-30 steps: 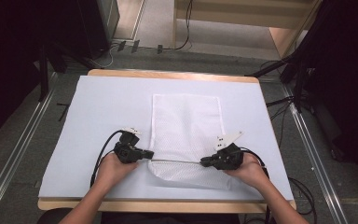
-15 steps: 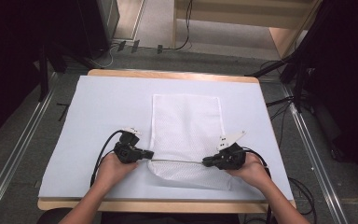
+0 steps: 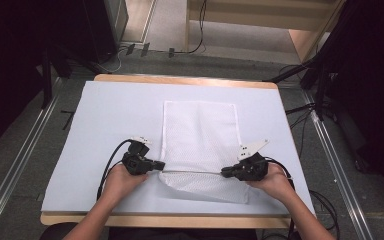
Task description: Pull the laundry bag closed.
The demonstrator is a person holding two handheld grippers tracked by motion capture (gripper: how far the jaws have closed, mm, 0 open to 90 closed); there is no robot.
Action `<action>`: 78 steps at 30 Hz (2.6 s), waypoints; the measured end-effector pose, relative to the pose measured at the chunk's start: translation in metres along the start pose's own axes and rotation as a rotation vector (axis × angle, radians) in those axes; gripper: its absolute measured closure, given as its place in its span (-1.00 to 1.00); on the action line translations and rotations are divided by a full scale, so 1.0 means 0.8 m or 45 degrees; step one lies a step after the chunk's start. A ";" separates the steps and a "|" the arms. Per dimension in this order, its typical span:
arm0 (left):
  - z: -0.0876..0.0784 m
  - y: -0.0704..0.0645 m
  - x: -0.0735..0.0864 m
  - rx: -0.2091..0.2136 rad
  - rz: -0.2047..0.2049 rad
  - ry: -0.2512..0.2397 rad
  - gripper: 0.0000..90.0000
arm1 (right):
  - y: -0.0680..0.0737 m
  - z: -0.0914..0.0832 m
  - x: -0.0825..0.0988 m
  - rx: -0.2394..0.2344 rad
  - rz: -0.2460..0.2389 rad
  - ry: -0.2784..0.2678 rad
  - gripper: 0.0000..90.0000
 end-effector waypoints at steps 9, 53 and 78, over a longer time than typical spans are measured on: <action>0.001 -0.001 0.000 0.006 0.004 0.004 1.00 | -0.006 -0.011 0.011 0.000 0.011 -0.006 0.95; 0.001 -0.010 -0.003 0.054 -0.002 0.037 0.90 | -0.019 0.010 -0.009 -0.015 0.168 -0.119 0.76; 0.001 -0.009 -0.001 0.032 0.008 0.044 1.00 | 0.009 0.031 -0.006 0.107 -0.018 0.009 0.92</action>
Point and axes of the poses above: each handheld gripper's, and its own axes: z roughly forward along the jaws, x roughly out of its underside, y roughly to its left, the point moved 3 cm from there along z, roughly forward along the jaws, and after that the axes turned 4 degrees about y, right-handed, at the moved point
